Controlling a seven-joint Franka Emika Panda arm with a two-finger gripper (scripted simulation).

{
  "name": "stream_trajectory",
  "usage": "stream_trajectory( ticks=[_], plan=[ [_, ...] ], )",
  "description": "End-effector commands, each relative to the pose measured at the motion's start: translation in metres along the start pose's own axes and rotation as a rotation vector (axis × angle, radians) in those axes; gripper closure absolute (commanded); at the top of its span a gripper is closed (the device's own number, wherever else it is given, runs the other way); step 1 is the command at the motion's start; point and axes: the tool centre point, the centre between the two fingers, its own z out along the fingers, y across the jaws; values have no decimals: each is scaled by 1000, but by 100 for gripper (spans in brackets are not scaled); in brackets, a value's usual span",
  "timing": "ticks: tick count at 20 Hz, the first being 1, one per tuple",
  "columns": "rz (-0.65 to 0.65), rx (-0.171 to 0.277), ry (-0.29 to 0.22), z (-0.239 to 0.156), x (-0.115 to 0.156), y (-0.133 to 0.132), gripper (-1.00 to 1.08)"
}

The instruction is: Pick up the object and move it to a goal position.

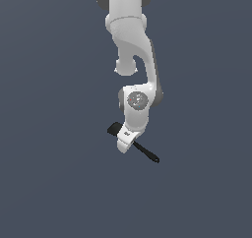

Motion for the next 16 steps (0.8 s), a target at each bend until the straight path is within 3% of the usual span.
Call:
stream_trajectory(
  ticks=[1, 2, 3, 16],
  plan=[
    [0, -1, 1, 4, 1, 1, -92],
    [0, -1, 1, 4, 1, 1, -92],
    [0, -1, 1, 4, 1, 1, 108],
    [0, -2, 1, 1, 1, 0, 108]
  ],
)
